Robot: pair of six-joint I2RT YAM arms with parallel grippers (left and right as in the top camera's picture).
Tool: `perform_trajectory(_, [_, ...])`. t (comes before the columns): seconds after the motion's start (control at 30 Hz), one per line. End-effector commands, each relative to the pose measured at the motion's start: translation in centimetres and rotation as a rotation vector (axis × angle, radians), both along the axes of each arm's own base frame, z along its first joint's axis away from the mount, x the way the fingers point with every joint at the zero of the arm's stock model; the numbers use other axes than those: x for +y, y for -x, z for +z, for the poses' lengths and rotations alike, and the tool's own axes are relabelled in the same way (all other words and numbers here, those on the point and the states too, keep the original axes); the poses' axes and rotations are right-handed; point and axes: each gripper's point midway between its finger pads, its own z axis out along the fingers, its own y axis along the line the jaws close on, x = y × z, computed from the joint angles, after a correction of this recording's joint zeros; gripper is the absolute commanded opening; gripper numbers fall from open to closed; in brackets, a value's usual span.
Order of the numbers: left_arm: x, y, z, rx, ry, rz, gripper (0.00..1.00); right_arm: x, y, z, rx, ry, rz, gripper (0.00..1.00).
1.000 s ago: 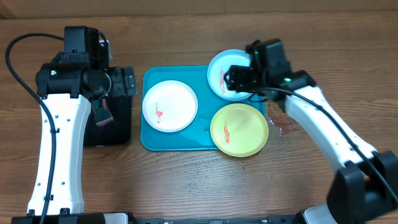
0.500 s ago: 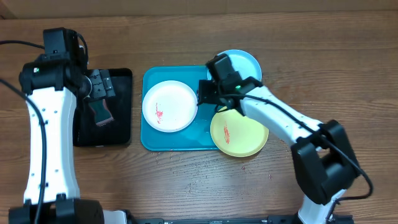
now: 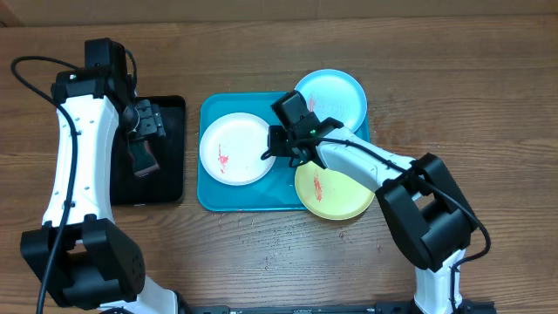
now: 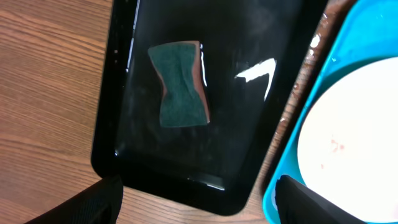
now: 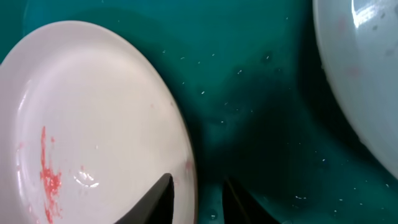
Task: Clean dirty plates on tray and stack at the side
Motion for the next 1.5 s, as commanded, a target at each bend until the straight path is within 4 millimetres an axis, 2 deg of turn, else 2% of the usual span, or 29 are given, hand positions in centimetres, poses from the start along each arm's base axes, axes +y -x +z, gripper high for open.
perform_trajectory(0.0, [1.2, -0.3, 0.7, -0.027, -0.035, 0.069, 0.79, 0.4, -0.6, -0.8, -0.005, 0.011, -0.006, 0.24])
perform_trajectory(0.27, [2.7, 0.1, -0.3, 0.000, -0.017, 0.135, 0.71, 0.5, -0.9, -1.0, -0.015, 0.000, -0.023, 0.04])
perform_trajectory(0.5, [2.9, 0.5, -3.6, 0.114, -0.009, 0.119, 0.61, 0.4, -0.8, -1.5, -0.005, 0.005, -0.029, 0.04])
perform_trajectory(0.63, [4.4, 0.4, -5.6, 0.165, -0.023, 0.113, 0.56, 0.3, -0.7, -1.6, -0.002, 0.008, -0.029, 0.04])
perform_trajectory(0.7, [4.6, -0.1, -6.5, 0.158, 0.014, 0.109, 0.55, 0.3, -0.7, -1.6, -0.002, 0.008, -0.029, 0.04])
perform_trajectory(0.83, [2.9, -2.2, -8.5, 0.114, 0.155, -0.022, 0.50, 0.3, -0.7, -1.5, -0.004, 0.007, -0.029, 0.04])
perform_trajectory(0.93, [3.2, -2.8, -9.8, 0.117, 0.151, -0.035, 0.49, 0.4, -0.8, -1.5, -0.005, 0.006, -0.029, 0.04])
perform_trajectory(1.03, [3.5, -2.9, -10.5, 0.129, 0.134, -0.030, 0.44, 0.3, -0.8, -1.5, -0.005, 0.007, -0.028, 0.04])
perform_trajectory(1.17, [3.9, -2.7, -11.0, 0.144, 0.123, -0.016, 0.28, 0.3, -0.7, -1.6, -0.004, 0.010, -0.026, 0.04])
perform_trajectory(1.3, [5.4, -2.0, -11.2, 0.181, 0.041, 0.057, 0.28, 0.3, -0.7, -1.6, -0.003, 0.010, -0.026, 0.04])
perform_trajectory(1.47, [5.1, -2.2, -11.8, 0.184, 0.057, 0.038, 0.29, 0.3, -0.7, -1.6, -0.004, 0.010, -0.026, 0.04])
